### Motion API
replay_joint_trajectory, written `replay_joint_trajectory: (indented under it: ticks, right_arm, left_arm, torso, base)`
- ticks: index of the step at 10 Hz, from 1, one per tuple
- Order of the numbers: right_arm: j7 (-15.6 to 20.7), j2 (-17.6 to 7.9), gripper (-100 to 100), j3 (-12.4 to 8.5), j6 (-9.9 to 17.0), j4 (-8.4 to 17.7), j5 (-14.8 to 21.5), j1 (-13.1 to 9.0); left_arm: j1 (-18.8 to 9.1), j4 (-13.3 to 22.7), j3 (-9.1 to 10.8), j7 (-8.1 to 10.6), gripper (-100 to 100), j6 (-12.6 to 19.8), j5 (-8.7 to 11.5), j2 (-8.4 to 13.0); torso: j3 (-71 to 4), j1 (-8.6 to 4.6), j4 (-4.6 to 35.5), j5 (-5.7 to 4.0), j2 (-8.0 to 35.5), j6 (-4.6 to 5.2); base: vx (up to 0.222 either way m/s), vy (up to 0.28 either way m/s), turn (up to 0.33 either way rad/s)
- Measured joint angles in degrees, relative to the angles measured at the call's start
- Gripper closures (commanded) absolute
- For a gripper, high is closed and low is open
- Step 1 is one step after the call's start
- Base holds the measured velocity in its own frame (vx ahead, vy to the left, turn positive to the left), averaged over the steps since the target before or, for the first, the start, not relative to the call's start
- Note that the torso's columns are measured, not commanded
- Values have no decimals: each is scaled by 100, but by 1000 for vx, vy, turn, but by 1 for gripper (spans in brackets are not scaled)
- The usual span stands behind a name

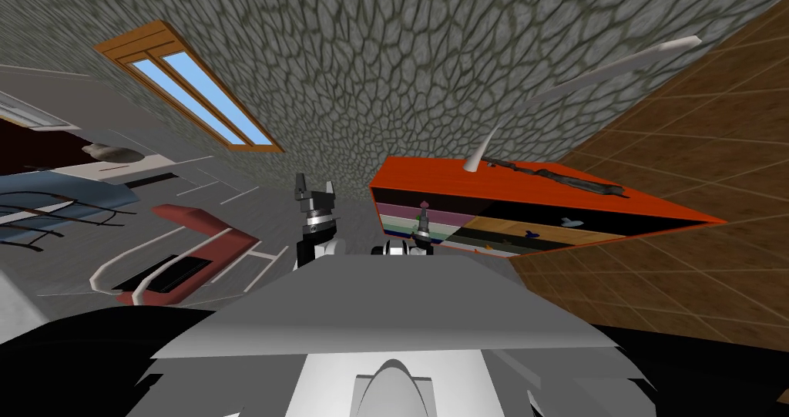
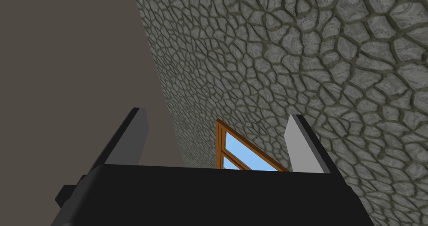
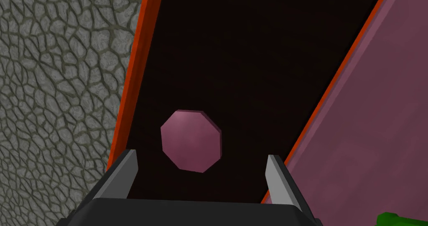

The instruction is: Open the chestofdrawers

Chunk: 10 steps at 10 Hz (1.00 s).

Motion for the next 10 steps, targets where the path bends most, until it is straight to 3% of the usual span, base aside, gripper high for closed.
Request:
replay_joint_trajectory:
  ticks: [3,5,6,7,9,10]
  right_arm:
    - [-429,57,-100,41,-112,271,-148,-120]
    - [-342,80,-100,1,-19,162,-155,-134]
    - [-251,147,-100,-62,101,161,-176,-271]
    - [-237,152,100,-70,127,165,-179,-288]
    - [-375,76,100,19,-42,199,-160,-128]
    - [-393,73,-100,18,-59,197,-162,-130]
  left_arm:
    - [0,0,0,0,0,0,0,0]
    - [0,0,0,0,0,0,0,0]
    - [0,0,1,0,0,0,0,1]
    - [0,0,0,0,0,0,0,0]
    - [0,0,-1,0,0,0,0,-1]
    - [0,0,0,0,0,0,0,0]
  torso:
    - [-1,0,-38,-35,-1,-45]
    - [0,-12,-3,-9,0,-15]
    - [0,-16,0,-6,-1,-5]
    - [1,2,0,-1,2,0]
    - [4,30,1,8,9,-1]
    - [3,7,-3,0,5,-1]
  base:
    - [16,-2,13]
    - [8,-53,-27]
    - [5,-36,2]
    - [0,25,31]
    - [-8,47,9]
    - [-24,-27,15]
